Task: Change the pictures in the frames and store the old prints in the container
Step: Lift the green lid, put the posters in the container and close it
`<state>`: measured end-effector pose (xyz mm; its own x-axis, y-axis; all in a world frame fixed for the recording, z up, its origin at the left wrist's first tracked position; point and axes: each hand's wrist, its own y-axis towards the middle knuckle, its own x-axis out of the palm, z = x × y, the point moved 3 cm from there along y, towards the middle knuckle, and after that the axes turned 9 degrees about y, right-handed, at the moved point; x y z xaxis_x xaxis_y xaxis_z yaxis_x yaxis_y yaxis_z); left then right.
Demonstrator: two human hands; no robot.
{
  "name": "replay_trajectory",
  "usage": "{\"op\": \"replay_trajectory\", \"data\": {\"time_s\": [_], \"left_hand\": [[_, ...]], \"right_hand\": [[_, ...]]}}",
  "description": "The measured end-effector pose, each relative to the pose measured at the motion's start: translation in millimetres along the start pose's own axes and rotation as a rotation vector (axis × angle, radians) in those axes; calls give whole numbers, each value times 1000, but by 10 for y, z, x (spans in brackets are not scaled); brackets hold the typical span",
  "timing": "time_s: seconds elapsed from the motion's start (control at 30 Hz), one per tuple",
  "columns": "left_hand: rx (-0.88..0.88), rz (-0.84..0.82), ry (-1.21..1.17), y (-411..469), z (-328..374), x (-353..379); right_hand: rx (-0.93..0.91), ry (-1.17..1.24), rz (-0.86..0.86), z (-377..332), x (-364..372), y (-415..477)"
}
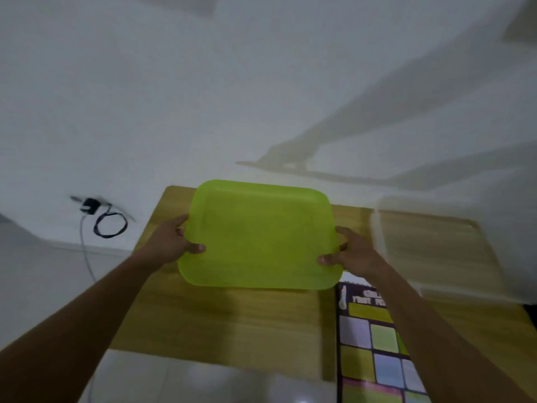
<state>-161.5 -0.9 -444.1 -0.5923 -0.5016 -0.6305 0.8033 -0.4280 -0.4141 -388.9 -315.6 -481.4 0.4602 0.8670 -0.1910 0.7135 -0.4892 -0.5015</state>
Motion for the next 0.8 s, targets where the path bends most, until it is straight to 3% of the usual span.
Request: {"op": "replay_trajectory", "data": {"time_s": [0.3,0.47,0.8], "left_hand": [[7,-34,196,939,-780,-91],[42,-57,334,1187,-875,-9],[51,-43,334,1250,-907,-49]], "right_hand": [[72,-27,42,256,795,661],[30,-81,83,454,814,974],[-35,-346,110,213,967,818]]}}
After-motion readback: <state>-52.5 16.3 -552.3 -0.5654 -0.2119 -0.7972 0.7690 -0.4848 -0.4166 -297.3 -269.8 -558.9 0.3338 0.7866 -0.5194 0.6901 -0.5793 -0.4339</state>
